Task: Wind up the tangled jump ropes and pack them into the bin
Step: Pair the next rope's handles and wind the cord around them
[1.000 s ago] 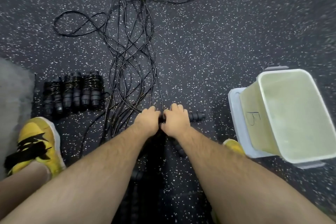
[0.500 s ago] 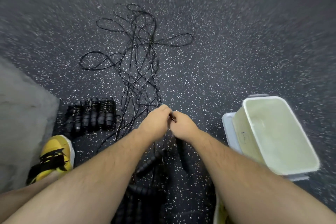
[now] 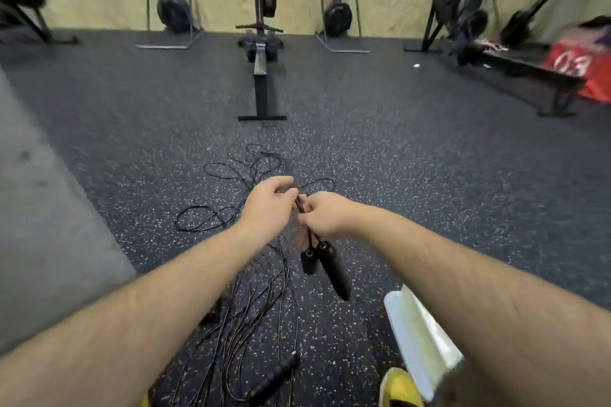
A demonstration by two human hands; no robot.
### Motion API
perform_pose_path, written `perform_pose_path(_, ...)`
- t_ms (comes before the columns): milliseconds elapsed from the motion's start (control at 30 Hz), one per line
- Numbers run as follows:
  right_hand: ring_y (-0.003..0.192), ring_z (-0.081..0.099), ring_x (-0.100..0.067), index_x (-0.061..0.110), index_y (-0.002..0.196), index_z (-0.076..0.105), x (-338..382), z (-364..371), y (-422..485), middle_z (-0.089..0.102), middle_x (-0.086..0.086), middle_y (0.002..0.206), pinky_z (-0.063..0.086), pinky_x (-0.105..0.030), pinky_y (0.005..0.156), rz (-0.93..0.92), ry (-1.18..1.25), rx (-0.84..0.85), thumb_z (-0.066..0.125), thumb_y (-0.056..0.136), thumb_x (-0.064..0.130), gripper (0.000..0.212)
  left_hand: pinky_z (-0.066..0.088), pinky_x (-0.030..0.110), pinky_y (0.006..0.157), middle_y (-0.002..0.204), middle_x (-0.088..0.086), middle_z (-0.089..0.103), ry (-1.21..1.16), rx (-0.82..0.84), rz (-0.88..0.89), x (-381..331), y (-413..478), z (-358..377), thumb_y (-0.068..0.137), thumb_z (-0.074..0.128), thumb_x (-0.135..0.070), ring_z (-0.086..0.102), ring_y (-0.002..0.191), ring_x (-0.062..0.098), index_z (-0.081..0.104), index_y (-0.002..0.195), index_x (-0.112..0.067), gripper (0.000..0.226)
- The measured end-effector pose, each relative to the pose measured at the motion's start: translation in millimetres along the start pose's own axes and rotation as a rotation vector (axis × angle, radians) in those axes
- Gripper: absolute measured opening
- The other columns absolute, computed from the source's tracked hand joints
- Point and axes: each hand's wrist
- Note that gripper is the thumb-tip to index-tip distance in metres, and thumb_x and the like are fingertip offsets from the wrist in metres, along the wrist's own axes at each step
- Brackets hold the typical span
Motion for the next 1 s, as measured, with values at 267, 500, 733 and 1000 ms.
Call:
perform_pose_path(267,0.080,0.067,-0.021,-0.001,0.097,0.067,-1.2,1.8,-3.3,0.075,-0.014,0.095,0.057,-0.033,0.076,0.111,0.177,0.313,0.058,0.091,-0.001,0.011,0.061,0.032,0.065,0.088,0.012,0.076,-0.419,0.147,-0.427,-16.8,-19.6,-20.4,0.094,0.059,0.009,0.073,0.069,0.021,0.059,0.111,0.002,0.019)
perform_pose_path(500,0.065,0.062,-0.021,0.002,0.099,0.060,11.9,-4.9,14.8,0.070,-0.012,0.088,0.054,-0.030,0.060,0.149,0.925,-0.064,0.052,0.097,0.010,0.012,0.059,0.032,0.080,0.102,0.012,0.075,-0.200,0.409,-0.438,-25.2,-28.3,-25.6,0.096,0.051,0.005,0.076,0.090,0.024,0.065,0.117,-0.003,0.026)
perform_pose_path(733,0.086,0.071,-0.024,0.005,0.092,0.071,19.4,-2.6,24.8,0.076,-0.008,0.092,0.059,-0.035,0.077,0.033,0.816,-0.146,0.061,0.097,0.012,0.013,0.058,0.047,0.090,0.100,0.023,0.073,-0.487,0.241,-0.503,-29.7,-12.2,-44.0,0.098,0.036,-0.008,0.074,0.093,0.038,0.060,0.112,0.009,0.032)
perform_pose_path(1000,0.082,0.069,-0.012,0.010,0.089,0.066,22.7,3.4,7.9,0.076,-0.005,0.097,0.050,-0.026,0.066,-0.006,0.499,0.005,0.053,0.094,-0.003,0.018,0.051,0.024,0.054,0.079,0.001,0.068,-0.368,0.086,-0.367,-32.5,6.9,-39.1,0.107,0.048,-0.020,0.061,0.062,0.015,0.069,0.095,-0.009,0.027)
Point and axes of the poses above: each hand's wrist, its own y-axis towards the middle knuckle, its own z-axis out of the palm, x = y × z
